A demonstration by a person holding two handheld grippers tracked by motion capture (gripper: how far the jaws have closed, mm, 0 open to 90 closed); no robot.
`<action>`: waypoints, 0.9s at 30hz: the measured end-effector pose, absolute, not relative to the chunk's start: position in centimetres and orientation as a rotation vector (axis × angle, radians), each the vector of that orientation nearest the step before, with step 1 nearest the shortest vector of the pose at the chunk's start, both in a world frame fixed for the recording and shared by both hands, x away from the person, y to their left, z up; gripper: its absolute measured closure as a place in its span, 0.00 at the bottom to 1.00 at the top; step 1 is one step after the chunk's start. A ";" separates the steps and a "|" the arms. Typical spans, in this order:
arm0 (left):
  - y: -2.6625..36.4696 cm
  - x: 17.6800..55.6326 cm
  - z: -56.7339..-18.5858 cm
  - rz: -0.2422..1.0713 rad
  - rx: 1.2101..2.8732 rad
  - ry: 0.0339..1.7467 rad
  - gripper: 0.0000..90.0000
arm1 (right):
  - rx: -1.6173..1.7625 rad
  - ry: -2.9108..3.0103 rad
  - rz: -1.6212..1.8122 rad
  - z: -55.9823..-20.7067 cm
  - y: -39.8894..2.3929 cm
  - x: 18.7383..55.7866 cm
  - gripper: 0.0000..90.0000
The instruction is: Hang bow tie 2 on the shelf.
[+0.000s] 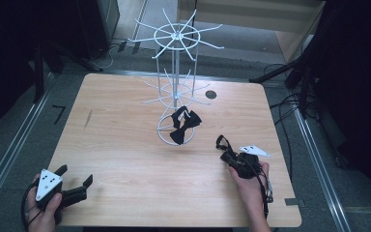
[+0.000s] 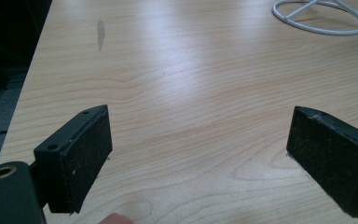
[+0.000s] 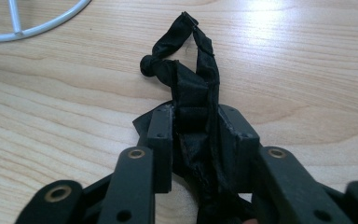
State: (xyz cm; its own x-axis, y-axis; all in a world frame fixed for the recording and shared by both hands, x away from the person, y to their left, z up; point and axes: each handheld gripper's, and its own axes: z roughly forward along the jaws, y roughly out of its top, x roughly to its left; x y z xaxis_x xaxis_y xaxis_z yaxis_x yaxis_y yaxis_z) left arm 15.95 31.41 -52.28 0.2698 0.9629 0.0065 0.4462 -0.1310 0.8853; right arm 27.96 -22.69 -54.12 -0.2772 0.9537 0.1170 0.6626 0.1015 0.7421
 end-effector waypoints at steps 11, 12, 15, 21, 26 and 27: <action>31.4 16.0 -52.3 0.794 1.720 1.296 0.08 | 1.525 1.998 1.020 -53.8 -22.5 27.7 0.94; 31.4 16.0 -52.3 0.794 1.720 1.296 0.08 | 1.528 1.997 1.024 -53.7 -22.4 27.7 0.94; 31.4 16.0 -52.3 0.794 1.723 1.297 0.08 | 1.511 2.001 1.029 -53.6 -22.3 27.6 0.95; 31.4 16.0 -52.3 0.794 1.721 1.296 0.08 | 1.495 1.981 1.054 -53.1 -22.1 27.4 0.96; 31.4 16.0 -52.3 0.795 1.725 1.295 0.08 | 1.460 1.961 1.079 -52.6 -22.0 27.2 0.97; 31.4 16.0 -52.3 0.795 1.723 1.295 0.08 | 1.462 1.957 1.086 -52.5 -22.0 27.1 0.97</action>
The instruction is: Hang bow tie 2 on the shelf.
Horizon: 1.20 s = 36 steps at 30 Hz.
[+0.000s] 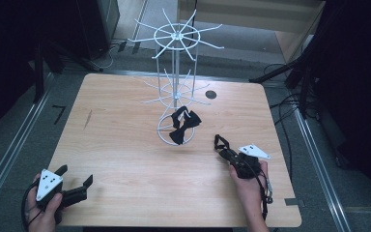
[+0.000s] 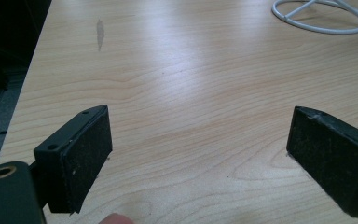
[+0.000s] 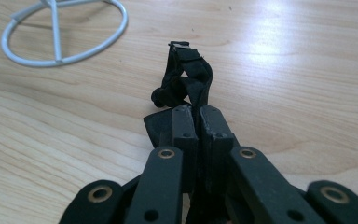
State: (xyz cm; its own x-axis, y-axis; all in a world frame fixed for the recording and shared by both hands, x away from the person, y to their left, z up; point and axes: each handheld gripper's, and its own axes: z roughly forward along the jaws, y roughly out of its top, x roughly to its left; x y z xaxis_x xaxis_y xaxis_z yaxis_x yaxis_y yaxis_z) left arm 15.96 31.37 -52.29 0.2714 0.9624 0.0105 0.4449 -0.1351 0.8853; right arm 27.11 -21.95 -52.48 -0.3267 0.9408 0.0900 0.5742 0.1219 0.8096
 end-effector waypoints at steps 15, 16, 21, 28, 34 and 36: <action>31.4 16.0 -52.3 0.791 1.725 1.295 0.08 | 1.390 1.913 1.144 -51.1 -21.4 26.5 0.97; 31.4 16.0 -52.3 0.791 1.727 1.295 0.08 | 1.383 1.908 1.152 -51.0 -21.3 26.5 0.97; 31.4 16.0 -52.3 0.792 1.729 1.296 0.08 | 1.370 1.892 1.173 -50.4 -21.2 26.3 0.97; 31.4 16.0 -52.3 0.792 1.731 1.295 0.08 | 1.344 1.866 1.203 -49.4 -21.0 26.0 0.97; 31.4 16.0 -52.3 0.792 1.732 1.294 0.08 | 1.324 1.839 1.232 -48.3 -20.9 25.7 0.97; 31.4 16.0 -52.3 0.791 1.732 1.295 0.08 | 1.311 1.829 1.237 -48.0 -20.9 25.7 0.97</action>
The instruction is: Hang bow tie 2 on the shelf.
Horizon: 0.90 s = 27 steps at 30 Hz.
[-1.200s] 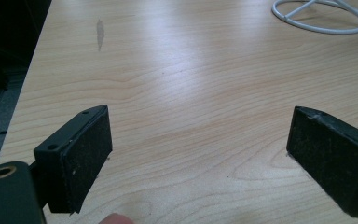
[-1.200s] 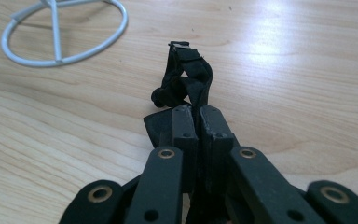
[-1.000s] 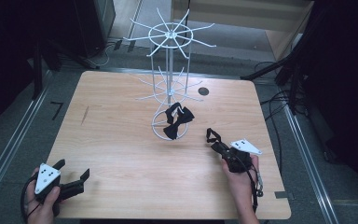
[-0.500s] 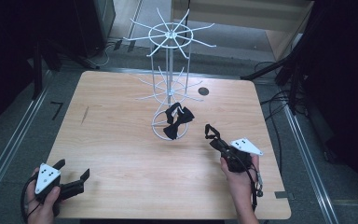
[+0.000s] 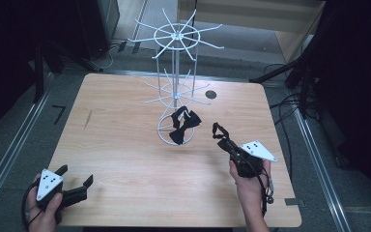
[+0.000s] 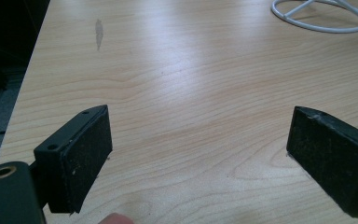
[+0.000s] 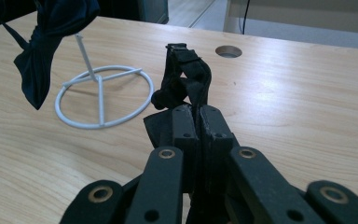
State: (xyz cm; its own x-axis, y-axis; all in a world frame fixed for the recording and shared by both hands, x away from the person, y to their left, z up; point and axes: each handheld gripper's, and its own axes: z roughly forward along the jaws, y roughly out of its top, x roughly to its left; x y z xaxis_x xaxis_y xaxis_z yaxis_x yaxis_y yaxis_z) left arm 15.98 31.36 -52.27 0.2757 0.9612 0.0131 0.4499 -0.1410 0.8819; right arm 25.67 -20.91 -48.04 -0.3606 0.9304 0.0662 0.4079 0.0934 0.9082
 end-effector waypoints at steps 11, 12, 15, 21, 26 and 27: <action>31.4 16.0 -52.3 0.789 1.734 1.295 0.08 | 1.300 1.790 1.272 -46.6 -21.0 25.3 0.97; 31.4 16.0 -52.3 0.790 1.732 1.297 0.08 | 1.298 1.789 1.275 -46.5 -21.0 25.3 0.97; 31.4 16.0 -52.3 0.787 1.730 1.296 0.08 | 1.292 1.778 1.284 -46.3 -21.0 25.2 0.97; 31.4 16.0 -52.3 0.787 1.731 1.295 0.08 | 1.291 1.764 1.303 -45.7 -21.1 25.1 0.97; 31.4 16.0 -52.3 0.786 1.729 1.296 0.08 | 1.286 1.756 1.315 -45.4 -21.0 25.0 0.97; 31.4 16.0 -52.3 0.786 1.729 1.296 0.08 | 1.280 1.757 1.319 -45.3 -21.0 25.0 0.97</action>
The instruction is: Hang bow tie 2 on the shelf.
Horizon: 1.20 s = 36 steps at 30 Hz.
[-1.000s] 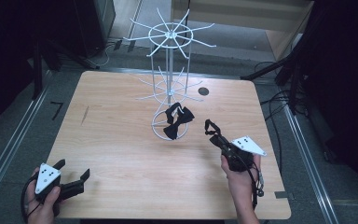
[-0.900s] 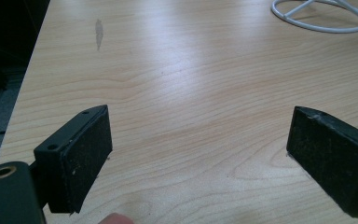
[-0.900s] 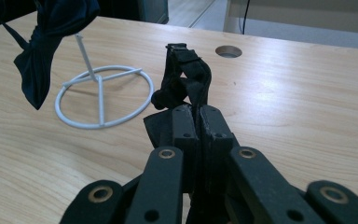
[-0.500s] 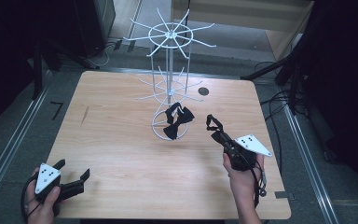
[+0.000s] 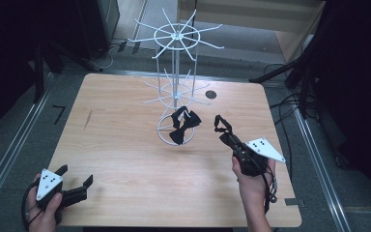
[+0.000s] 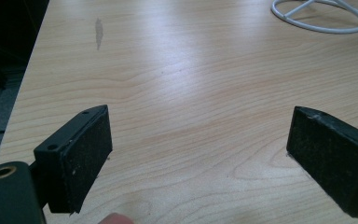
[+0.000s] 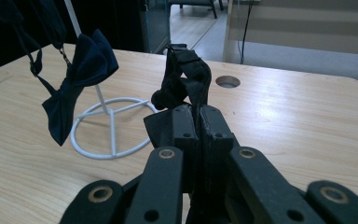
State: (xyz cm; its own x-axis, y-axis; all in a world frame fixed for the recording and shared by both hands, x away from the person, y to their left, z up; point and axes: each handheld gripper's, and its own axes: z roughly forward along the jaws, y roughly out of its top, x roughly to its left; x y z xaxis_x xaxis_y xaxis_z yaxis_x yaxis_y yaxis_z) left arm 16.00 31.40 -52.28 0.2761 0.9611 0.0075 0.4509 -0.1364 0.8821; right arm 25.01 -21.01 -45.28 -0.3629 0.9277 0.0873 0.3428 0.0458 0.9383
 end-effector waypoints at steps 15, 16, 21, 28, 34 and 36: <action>31.4 16.0 -52.3 0.784 1.725 1.296 0.08 | 1.252 1.728 1.352 -43.9 -20.6 24.9 0.97; 31.4 16.0 -52.3 0.784 1.724 1.298 0.08 | 1.255 1.727 1.356 -43.7 -20.5 24.9 0.97; 31.5 16.0 -52.3 0.784 1.719 1.300 0.08 | 1.231 1.719 1.364 -42.9 -20.3 24.9 0.97; 31.5 16.0 -52.3 0.780 1.717 1.296 0.08 | 1.211 1.727 1.359 -42.3 -19.8 25.0 0.97; 31.5 16.0 -52.3 0.781 1.716 1.294 0.08 | 1.224 1.720 1.350 -42.1 -19.6 25.2 0.97; 31.5 15.9 -52.3 0.782 1.714 1.295 0.08 | 1.227 1.715 1.352 -42.0 -19.5 25.3 0.97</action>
State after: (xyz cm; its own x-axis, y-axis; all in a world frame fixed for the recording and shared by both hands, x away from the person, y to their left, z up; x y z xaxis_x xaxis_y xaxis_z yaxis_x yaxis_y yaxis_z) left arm 15.94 31.50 -52.28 0.2754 0.9613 -0.0031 0.4449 -0.1245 0.8869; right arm 25.30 -19.52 -42.04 -0.3713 0.9259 0.0700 0.2840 0.0414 0.9579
